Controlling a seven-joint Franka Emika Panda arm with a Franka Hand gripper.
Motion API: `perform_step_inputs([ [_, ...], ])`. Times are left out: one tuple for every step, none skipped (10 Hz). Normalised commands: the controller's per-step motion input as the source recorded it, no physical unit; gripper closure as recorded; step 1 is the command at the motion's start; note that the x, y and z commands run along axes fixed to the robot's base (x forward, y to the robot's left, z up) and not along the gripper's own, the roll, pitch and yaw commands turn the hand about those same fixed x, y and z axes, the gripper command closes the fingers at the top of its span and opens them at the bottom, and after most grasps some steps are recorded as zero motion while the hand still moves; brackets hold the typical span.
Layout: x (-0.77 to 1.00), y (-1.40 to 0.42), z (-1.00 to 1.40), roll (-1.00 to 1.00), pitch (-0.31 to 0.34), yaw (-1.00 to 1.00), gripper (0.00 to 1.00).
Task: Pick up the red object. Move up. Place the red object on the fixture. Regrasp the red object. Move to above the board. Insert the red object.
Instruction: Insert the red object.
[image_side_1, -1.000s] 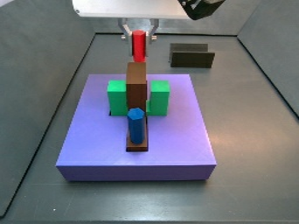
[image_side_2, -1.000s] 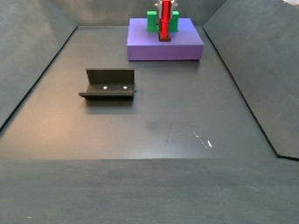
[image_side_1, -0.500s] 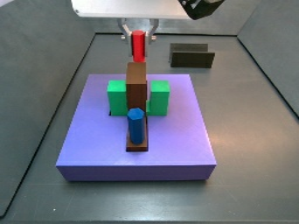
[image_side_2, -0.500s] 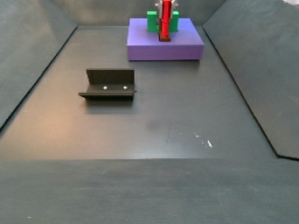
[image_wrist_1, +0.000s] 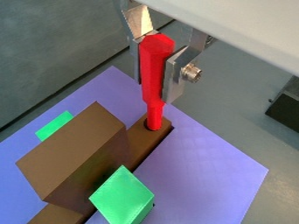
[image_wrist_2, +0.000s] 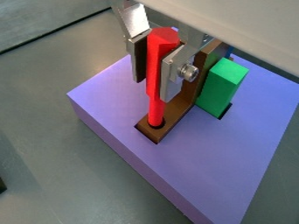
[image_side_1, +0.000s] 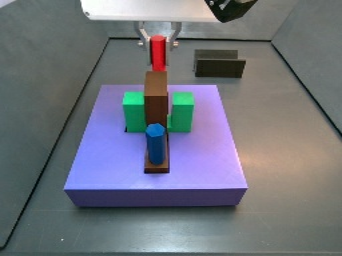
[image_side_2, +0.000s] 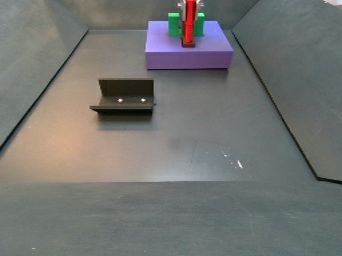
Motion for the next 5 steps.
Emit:
perform_step_inputs([
  [-0.16, 0.00, -0.08, -0.10, -0.116, 0.00, 1.00],
  [-0.10, 0.05, -0.07, -0.09, -0.090, 0.00, 1.00],
  [-0.06, 0.02, -0.08, -0.09, -0.091, 0.00, 1.00],
  [0.10, 0.03, -0.21, -0.10, -0.054, 0.02, 1.00],
  [0.23, 0.13, -0.25, -0.08, -0.017, 0.00, 1.00],
])
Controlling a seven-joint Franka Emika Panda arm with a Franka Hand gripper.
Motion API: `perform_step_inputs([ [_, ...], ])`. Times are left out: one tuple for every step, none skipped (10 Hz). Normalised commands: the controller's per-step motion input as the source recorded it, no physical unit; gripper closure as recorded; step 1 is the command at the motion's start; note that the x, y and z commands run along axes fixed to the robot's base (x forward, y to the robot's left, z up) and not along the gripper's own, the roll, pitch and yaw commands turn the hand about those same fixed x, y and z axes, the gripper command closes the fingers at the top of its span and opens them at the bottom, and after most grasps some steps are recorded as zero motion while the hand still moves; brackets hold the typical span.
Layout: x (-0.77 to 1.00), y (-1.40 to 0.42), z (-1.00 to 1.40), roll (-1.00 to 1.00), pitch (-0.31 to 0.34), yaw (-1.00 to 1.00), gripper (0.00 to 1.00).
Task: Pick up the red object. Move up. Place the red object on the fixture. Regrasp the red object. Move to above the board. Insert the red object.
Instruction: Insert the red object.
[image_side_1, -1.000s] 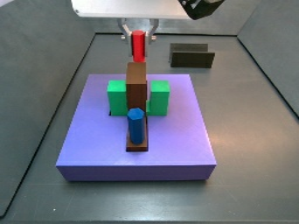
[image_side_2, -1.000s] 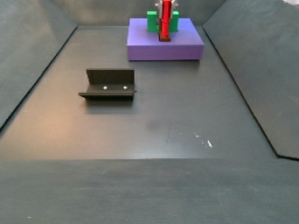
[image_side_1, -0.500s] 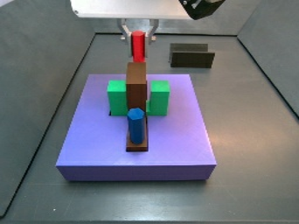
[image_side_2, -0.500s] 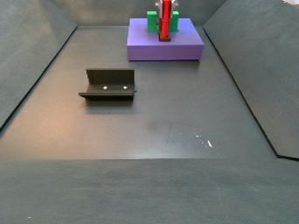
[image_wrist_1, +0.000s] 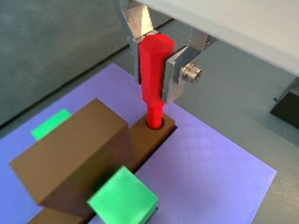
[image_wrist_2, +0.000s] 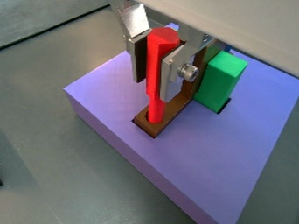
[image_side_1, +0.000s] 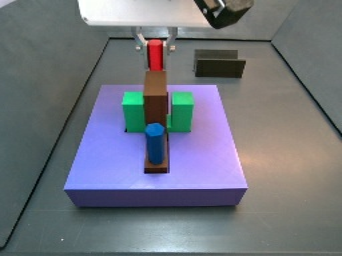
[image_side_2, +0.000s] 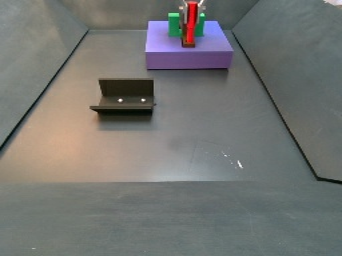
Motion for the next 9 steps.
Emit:
perform_step_inputs([
  [0.15, 0.19, -0.23, -0.04, -0.014, 0.00, 1.00],
  [0.01, 0.17, -0.17, -0.02, -0.011, 0.00, 1.00],
  [-0.05, 0.01, -0.12, 0.00, -0.039, 0.05, 1.00],
  [-0.09, -0.03, -0.16, 0.00, -0.059, 0.11, 1.00],
  [-0.05, -0.11, -0.14, 0.00, -0.060, 0.20, 1.00],
  [0.00, -0.09, -0.15, 0.00, -0.050, 0.19, 1.00],
  [0.00, -0.06, -0.19, 0.00, -0.059, 0.17, 1.00],
  [0.00, -0.02, -0.24, 0.00, -0.047, 0.20, 1.00],
  [0.23, 0.00, -0.37, 0.02, -0.007, 0.17, 1.00],
])
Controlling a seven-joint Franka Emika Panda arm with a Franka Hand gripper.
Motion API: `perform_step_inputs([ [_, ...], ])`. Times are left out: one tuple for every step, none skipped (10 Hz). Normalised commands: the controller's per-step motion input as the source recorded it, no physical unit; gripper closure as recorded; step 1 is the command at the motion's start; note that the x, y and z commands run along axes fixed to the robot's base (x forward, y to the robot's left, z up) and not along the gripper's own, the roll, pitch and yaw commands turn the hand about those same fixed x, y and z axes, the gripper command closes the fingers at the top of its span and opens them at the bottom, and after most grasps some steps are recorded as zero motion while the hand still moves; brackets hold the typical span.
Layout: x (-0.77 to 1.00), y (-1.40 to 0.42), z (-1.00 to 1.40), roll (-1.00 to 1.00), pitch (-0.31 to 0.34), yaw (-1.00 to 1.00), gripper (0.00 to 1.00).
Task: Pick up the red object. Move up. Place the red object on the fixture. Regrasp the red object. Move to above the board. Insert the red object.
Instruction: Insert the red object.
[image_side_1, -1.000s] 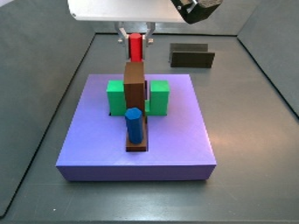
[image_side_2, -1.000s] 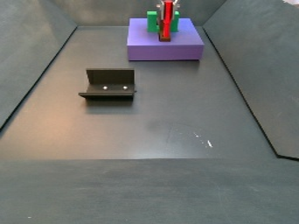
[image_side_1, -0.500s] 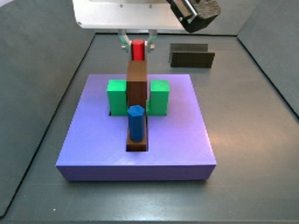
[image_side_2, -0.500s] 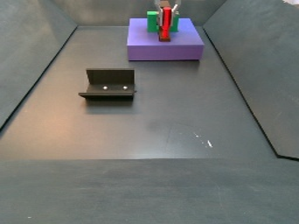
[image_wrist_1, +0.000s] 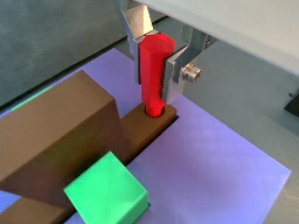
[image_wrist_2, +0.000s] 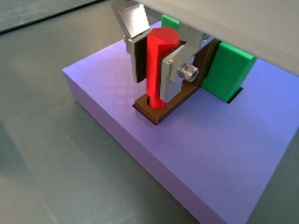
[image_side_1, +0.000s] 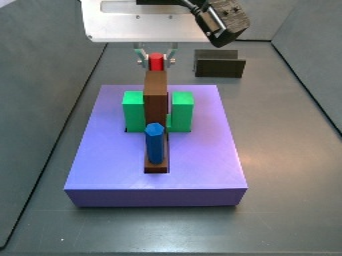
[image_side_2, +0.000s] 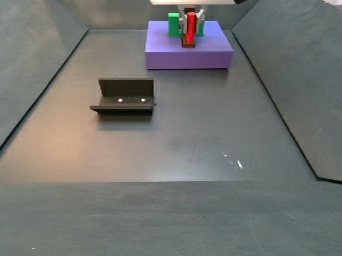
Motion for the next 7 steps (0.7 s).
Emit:
perform_step_inputs([
  [0.11, 0.00, -0.56, 0.08, -0.047, 0.16, 1.00],
  [0.01, 0.00, -0.59, 0.09, -0.080, 0.17, 1.00],
  [0.29, 0.00, -0.35, 0.03, 0.000, 0.19, 1.00],
  [0.15, 0.00, -0.49, 0.08, -0.021, 0.22, 1.00],
  [0.00, -0.05, -0.77, 0.13, -0.099, 0.16, 1.00],
  [0.00, 0.00, -0.41, 0.06, -0.034, 0.03, 1.00],
  [0.00, 0.00, 0.00, 0.00, 0.000, 0.00, 1.00],
])
